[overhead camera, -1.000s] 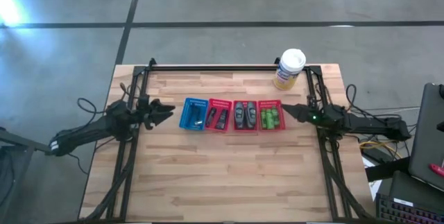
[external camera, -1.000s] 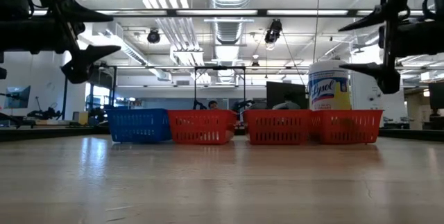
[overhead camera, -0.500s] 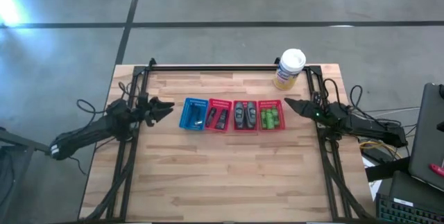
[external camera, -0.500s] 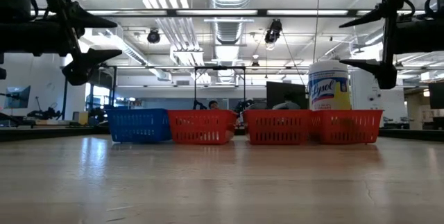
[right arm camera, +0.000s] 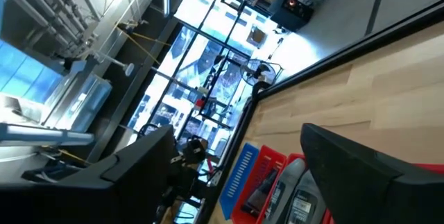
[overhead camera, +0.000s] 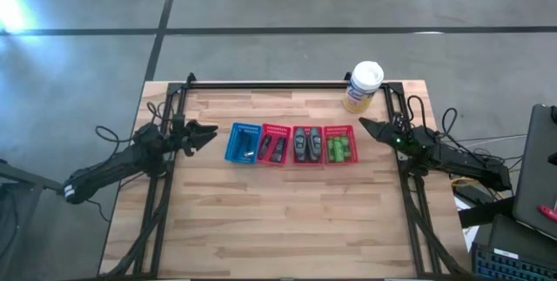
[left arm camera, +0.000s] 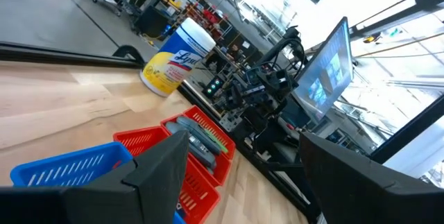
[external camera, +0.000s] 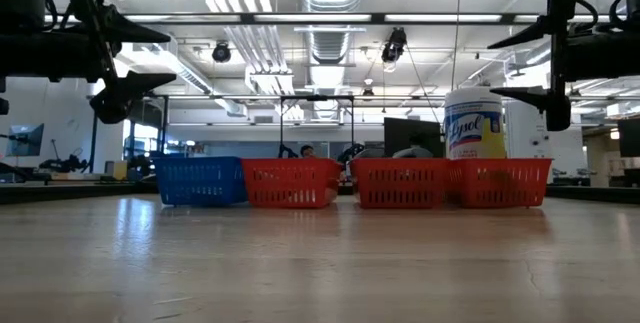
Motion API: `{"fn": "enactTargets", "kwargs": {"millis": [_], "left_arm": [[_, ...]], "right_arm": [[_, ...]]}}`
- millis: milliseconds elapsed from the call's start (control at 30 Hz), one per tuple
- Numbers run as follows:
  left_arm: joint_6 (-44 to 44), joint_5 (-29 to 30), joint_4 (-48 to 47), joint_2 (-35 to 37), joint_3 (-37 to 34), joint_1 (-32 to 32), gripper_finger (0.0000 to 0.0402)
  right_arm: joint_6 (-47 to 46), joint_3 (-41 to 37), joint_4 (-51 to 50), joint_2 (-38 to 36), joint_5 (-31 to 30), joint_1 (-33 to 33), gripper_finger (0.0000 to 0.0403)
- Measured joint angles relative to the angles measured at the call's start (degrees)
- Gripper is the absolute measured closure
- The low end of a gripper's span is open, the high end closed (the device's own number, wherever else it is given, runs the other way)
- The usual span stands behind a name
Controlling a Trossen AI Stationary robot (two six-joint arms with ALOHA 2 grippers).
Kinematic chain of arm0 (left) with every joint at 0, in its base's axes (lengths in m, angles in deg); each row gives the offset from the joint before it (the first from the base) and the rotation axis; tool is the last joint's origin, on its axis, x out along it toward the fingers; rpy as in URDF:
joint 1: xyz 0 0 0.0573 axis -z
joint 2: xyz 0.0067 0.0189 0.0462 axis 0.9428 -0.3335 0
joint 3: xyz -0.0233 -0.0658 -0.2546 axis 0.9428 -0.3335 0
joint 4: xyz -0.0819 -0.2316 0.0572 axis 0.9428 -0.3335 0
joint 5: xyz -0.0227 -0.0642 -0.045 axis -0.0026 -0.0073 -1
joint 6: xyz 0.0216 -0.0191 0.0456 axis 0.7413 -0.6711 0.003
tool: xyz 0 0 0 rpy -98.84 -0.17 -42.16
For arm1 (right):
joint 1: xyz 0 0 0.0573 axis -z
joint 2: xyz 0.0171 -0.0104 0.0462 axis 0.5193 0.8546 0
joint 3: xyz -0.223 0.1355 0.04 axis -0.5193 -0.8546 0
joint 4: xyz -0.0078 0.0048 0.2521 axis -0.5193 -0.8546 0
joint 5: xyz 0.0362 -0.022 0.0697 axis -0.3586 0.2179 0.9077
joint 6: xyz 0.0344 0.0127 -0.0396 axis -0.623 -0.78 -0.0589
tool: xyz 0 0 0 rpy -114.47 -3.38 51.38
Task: Pick & Place Travel size toiletries
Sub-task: Return to Home Position
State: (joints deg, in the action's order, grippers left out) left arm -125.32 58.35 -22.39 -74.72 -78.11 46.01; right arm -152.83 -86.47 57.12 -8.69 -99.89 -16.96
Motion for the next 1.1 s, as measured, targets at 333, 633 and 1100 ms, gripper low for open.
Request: {"fn": "enactTargets", "kwargs": {"millis": [333,633,1100], "left_arm": [[0.00,0.02,0.00,0.00,-0.02,0.00,0.0122],[0.00,0.02,0.00,0.00,-0.02,0.00,0.0122],[0.02,0.02,0.00,0.00,-0.02,0.24,0.0122]], "right_arm": [[0.10,0.00,0.00,0.00,0.00,-0.02,0.0117],[0.03,0.00,0.00,0.00,0.00,-0.02,0.0141],[-0.05,-0.02,0.00,0.00,0.00,-0.07,0.0169]]}}
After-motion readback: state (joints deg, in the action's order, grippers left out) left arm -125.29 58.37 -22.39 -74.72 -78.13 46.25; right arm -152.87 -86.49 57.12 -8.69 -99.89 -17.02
